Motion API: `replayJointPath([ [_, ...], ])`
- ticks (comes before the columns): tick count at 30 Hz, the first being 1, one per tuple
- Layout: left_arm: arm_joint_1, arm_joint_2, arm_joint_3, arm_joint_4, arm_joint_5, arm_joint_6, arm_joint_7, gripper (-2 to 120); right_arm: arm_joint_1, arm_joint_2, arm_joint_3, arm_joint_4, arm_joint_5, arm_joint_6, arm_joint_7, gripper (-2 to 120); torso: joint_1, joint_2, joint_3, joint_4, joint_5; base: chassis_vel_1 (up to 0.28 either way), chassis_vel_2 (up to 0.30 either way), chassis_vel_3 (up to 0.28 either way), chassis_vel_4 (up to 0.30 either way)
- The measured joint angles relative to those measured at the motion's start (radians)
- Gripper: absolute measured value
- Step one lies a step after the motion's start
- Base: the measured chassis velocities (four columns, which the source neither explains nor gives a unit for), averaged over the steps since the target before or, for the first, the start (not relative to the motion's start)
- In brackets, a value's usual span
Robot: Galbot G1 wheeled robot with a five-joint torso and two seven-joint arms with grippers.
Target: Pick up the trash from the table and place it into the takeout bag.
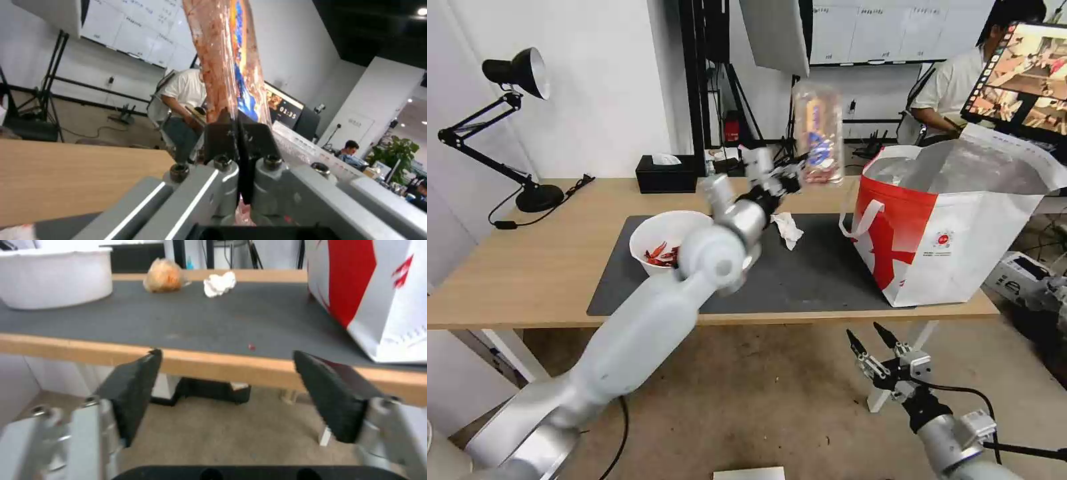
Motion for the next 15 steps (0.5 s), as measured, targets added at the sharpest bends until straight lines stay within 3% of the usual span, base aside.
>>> replayJointPath([
  [5, -0.073, -0.078, 0.049, 0.094, 0.017, -0.011, -0.006, 0, -0.011, 0.018, -0.008, -0.006, -0.03, 0.008, -0.016, 99, 0.0, 0.0, 0.0, 0.0003, -0.0001, 0.0, 0.0, 0.0, 0.0],
  [8, -0.094, -0.112, 0.067, 0.127, 0.036, -0.012, -0.005, 0, -0.013, 0.021, -0.013, -0.006, -0.038, 0.009, -0.017, 100, 0.0, 0.0, 0.0, -0.0001, -0.0001, 0.0, 0.0, 0.0, 0.0],
  [15, -0.164, -0.193, 0.151, 0.231, 0.191, -0.019, 0.004, 0, -0.001, 0.009, -0.063, 0.006, -0.081, 0.007, -0.021, 100, 0.0, 0.0, 0.0, 0.0004, -0.0002, 0.0, 0.0, 0.0, 0.0],
])
